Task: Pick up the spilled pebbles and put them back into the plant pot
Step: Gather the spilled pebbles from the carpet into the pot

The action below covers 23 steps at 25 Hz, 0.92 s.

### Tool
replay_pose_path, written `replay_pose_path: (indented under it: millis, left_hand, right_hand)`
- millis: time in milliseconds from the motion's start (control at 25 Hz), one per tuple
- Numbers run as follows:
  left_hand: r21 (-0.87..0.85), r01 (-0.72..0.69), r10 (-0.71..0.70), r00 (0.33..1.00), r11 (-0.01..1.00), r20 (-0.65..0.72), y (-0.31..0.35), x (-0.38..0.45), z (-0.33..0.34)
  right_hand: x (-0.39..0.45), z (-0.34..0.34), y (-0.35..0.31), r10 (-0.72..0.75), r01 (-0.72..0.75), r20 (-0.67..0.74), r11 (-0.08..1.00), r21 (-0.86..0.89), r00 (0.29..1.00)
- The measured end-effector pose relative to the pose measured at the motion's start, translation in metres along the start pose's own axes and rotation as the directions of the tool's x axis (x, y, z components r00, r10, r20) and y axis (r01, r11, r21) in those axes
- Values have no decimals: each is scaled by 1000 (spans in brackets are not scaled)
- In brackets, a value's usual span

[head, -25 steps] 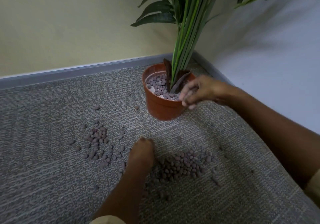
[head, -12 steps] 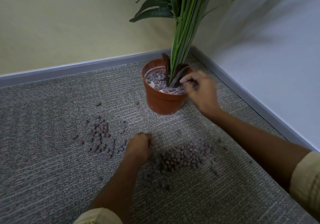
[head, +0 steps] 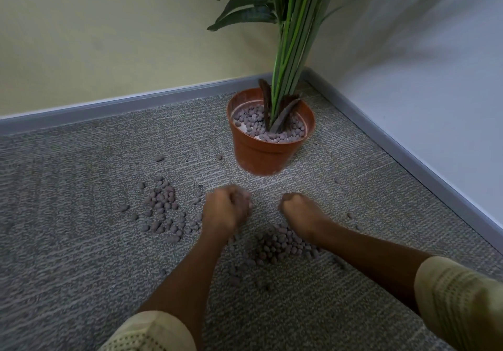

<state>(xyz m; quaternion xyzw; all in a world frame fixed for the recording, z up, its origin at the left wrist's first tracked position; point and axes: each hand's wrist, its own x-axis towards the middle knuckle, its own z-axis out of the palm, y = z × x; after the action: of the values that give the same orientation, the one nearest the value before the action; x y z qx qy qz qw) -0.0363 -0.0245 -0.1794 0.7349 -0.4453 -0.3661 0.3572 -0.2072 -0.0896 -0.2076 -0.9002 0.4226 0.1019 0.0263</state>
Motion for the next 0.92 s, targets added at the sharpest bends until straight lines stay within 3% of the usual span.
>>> replay_pose_path:
  millis: [120,240,360,480,560,640,760,840,920]
  left_hand:
    - [-227,-82,44,985,970,-167,53,20,-11]
    - [-263,-170,126,976,950,-175,92,44,-16]
    - [-327,-160,119,983,931,-141,103,58,-11]
    - [-452,-106,70,993,886,-95,100,61,-5]
    - [-492,-89,54,995,866,-86,97,59,-5]
    - [-589,-57,10,997,806,-83,95,54,-8]
    - [-684,-28,-75,990,729,-121,84,43,-14]
    - [-615,-5,-102,985,788,-140,66,34,-15]
    - [-436,13,-61,994,900,-96,45,21,-10]
  right_hand:
    - [5,-4,5,38,-37,-7,997,74,999]
    - [4,-9,14,37,-34,-8,962,273,999]
    - [-5,-35,16,-49,63,-53,945,321,997]
    - [-9,-79,20,-20,123,-271,922,368,962]
    - [-2,-105,25,82,124,-478,915,383,875]
    - [12,-120,30,152,125,-585,906,405,797]
    - [34,-124,31,203,63,-543,900,432,815]
    - [41,-119,31,213,16,-471,900,436,856]
    - [41,-118,32,243,-3,-435,875,484,867]
